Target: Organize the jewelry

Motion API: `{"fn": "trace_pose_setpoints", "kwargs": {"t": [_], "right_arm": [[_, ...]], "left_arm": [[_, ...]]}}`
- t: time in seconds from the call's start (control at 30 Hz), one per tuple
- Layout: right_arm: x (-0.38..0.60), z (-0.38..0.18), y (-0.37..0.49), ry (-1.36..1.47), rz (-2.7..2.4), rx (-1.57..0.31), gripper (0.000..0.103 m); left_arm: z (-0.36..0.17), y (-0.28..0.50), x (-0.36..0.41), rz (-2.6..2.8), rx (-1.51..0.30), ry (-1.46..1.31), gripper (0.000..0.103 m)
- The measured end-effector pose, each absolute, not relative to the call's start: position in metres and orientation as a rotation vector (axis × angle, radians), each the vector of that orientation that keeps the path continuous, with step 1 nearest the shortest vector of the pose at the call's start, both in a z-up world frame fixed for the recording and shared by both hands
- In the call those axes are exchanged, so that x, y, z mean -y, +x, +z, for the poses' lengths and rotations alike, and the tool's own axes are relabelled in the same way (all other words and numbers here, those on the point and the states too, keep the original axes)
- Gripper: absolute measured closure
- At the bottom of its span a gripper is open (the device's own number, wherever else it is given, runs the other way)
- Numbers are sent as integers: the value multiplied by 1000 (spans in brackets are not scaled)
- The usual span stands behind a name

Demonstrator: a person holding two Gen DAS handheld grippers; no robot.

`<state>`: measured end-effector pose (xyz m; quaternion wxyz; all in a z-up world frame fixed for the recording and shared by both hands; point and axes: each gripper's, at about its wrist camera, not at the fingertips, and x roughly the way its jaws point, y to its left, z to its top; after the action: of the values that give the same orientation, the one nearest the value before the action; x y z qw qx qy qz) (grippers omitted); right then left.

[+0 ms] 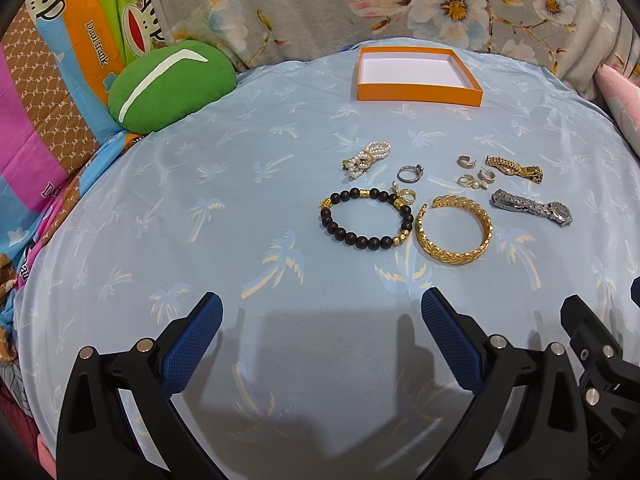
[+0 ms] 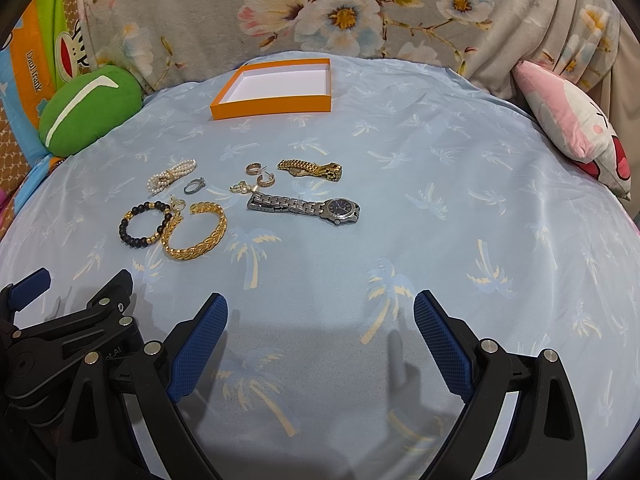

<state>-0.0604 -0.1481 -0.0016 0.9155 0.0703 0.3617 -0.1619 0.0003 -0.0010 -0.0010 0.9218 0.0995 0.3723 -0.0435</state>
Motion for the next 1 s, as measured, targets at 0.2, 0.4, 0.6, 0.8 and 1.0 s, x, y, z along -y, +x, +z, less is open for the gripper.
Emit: {"fn": "trace_pose_setpoints", "kwargs": {"t": [0.2, 0.4, 0.6, 0.8, 1.0], "right_arm": [[148, -2, -60, 145, -333, -745, 11], [148, -2, -60, 146, -333, -746, 11], [148, -4, -57, 146, -334, -746, 11], [148, -4, -58, 146, -333, -746, 11], [148, -3, -59, 147, -333, -747, 11]], "left_arm": [[-1, 0, 1, -89, -765, 205, 6], [-1, 0, 1, -89, -765, 205, 6], [-1, 0, 1, -89, -766, 205, 6], [-1, 0, 1, -89, -766, 204, 6], [-1, 0, 1, -89, -766, 204, 6]]}}
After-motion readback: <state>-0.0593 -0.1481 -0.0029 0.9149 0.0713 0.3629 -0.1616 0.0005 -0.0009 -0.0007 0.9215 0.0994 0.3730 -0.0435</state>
